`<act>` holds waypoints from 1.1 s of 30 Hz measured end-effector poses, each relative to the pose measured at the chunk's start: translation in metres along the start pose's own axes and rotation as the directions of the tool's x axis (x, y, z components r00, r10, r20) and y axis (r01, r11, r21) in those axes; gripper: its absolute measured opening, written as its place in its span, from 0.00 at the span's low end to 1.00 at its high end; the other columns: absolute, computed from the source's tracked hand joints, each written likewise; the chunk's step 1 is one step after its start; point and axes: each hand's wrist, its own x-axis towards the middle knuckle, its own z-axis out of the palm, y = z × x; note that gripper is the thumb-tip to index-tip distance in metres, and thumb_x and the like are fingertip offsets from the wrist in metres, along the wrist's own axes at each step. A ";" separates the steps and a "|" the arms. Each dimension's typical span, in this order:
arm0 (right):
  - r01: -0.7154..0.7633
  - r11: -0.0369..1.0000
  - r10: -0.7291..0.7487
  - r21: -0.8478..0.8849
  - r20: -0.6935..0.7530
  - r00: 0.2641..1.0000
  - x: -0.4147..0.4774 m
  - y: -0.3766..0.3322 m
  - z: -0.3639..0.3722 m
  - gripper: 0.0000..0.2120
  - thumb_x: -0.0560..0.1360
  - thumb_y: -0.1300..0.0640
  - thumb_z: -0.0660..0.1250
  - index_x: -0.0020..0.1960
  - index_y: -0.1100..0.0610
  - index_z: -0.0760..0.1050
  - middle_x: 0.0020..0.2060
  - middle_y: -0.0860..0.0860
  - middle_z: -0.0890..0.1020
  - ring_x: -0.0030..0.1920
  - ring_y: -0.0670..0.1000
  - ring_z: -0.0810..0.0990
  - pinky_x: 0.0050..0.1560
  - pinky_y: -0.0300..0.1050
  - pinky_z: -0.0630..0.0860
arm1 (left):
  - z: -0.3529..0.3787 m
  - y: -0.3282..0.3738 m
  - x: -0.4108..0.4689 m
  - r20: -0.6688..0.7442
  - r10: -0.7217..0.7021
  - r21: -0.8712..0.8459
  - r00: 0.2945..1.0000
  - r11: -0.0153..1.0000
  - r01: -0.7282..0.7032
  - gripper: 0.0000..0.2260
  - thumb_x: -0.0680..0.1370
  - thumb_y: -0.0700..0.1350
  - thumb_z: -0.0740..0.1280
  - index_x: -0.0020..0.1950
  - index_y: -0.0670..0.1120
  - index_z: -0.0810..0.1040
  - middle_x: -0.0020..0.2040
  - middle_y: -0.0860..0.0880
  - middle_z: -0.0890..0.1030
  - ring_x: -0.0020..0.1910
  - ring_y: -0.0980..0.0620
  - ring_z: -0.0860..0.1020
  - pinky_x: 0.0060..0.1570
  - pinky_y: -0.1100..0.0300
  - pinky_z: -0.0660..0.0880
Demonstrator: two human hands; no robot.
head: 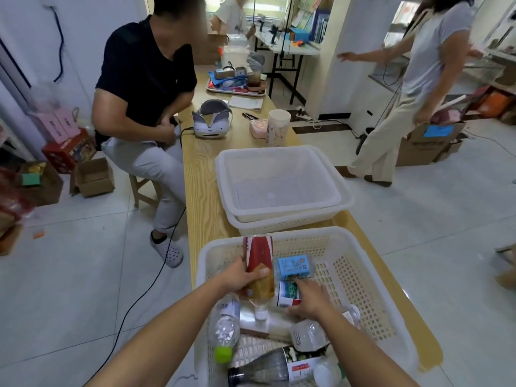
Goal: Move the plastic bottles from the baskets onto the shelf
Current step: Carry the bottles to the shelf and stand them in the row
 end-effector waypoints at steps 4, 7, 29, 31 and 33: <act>0.020 1.000 -0.020 -0.006 0.010 1.000 0.004 0.006 0.001 0.41 0.67 0.35 0.71 0.75 0.45 0.59 0.72 0.49 0.68 0.71 0.52 0.67 0.72 0.51 0.57 | 0.005 -0.002 0.010 0.044 0.007 0.143 0.999 0.990 -0.013 0.27 0.75 0.60 0.68 0.67 0.46 0.69 0.55 0.47 0.81 0.48 0.52 0.81 0.45 0.60 0.78; 0.011 1.000 -0.011 -0.019 0.003 1.000 0.006 0.007 0.001 0.42 0.65 0.32 0.70 0.74 0.42 0.59 0.71 0.49 0.69 0.69 0.52 0.68 0.70 0.52 0.60 | 0.005 0.000 0.010 0.054 -0.190 0.113 0.980 0.977 0.183 0.32 0.76 0.63 0.63 0.62 0.36 0.67 0.35 0.43 0.83 0.27 0.50 0.80 0.27 0.59 0.78; -0.030 0.980 -0.005 -0.196 -0.172 0.985 -0.009 0.012 -0.021 0.34 0.62 0.40 0.76 0.62 0.48 0.66 0.56 0.50 0.78 0.56 0.53 0.76 0.55 0.48 0.68 | -0.002 0.004 0.012 0.405 0.414 0.913 0.815 -0.139 -0.383 0.29 0.73 0.38 0.69 0.71 0.51 0.63 0.72 0.49 0.67 0.71 0.46 0.63 0.75 0.51 0.53; -0.072 0.978 0.026 -0.195 -0.227 0.973 -0.019 0.027 -0.027 0.33 0.62 0.40 0.76 0.61 0.48 0.67 0.56 0.49 0.78 0.57 0.52 0.75 0.53 0.47 0.67 | 0.007 0.013 0.012 0.383 0.369 0.923 0.847 -0.182 -0.338 0.30 0.74 0.39 0.69 0.73 0.52 0.61 0.73 0.48 0.64 0.70 0.44 0.63 0.73 0.50 0.57; -0.114 0.981 0.065 -0.156 -0.286 0.956 -0.029 0.042 -0.031 0.29 0.63 0.41 0.76 0.59 0.46 0.68 0.56 0.48 0.77 0.57 0.51 0.74 0.52 0.47 0.65 | 0.013 0.019 0.012 0.362 0.328 0.929 0.873 -0.203 -0.309 0.30 0.75 0.41 0.69 0.74 0.52 0.62 0.75 0.47 0.60 0.72 0.43 0.60 0.73 0.49 0.58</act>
